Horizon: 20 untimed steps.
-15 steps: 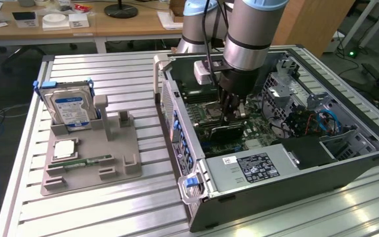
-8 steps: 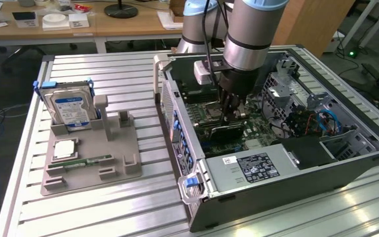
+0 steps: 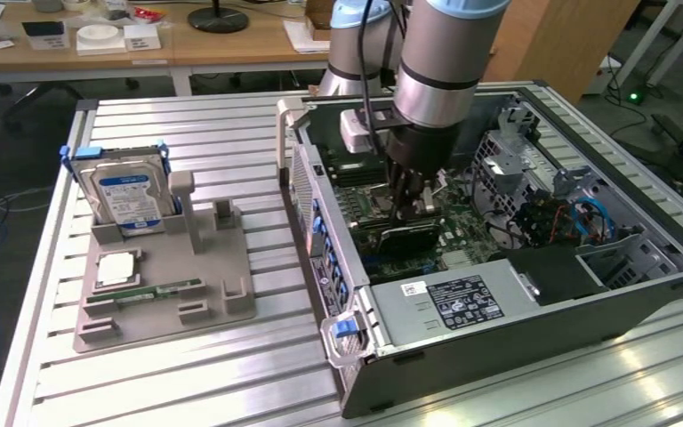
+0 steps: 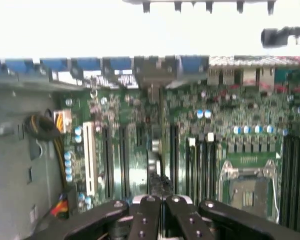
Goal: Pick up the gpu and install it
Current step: 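Press down on the gpu until it lock into place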
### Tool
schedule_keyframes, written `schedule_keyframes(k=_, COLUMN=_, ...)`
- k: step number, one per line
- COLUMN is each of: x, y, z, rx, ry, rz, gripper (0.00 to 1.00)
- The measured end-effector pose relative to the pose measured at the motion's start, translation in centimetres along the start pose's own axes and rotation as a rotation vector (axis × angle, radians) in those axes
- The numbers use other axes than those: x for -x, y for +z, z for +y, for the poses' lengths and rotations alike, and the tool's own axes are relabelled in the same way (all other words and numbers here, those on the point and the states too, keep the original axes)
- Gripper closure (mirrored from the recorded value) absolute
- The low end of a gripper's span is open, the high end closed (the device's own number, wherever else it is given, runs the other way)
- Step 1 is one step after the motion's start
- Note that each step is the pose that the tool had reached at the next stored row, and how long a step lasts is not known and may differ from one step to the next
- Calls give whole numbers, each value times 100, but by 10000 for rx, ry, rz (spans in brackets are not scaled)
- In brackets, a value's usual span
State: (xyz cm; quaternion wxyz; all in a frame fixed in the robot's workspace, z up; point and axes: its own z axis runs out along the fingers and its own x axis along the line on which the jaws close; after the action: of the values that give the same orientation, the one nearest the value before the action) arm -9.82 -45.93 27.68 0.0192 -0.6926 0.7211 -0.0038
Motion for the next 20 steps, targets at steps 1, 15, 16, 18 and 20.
schedule_keyframes(k=1, x=-1, y=-1, z=33, rx=30, ry=0, rz=1, gripper=89)
schedule_keyframes(k=15, x=3, y=-184, z=105, rx=264, ry=5, rz=11, gripper=89)
schedule_keyframes(k=16, x=4, y=-203, z=113, rx=264, ry=5, rz=12, gripper=89)
schedule_keyframes(k=18, x=3, y=-206, z=147, rx=263, ry=4, rz=10, gripper=89)
schedule_keyframes(k=20, x=2, y=-208, z=193, rx=264, ry=5, rz=11, gripper=89)
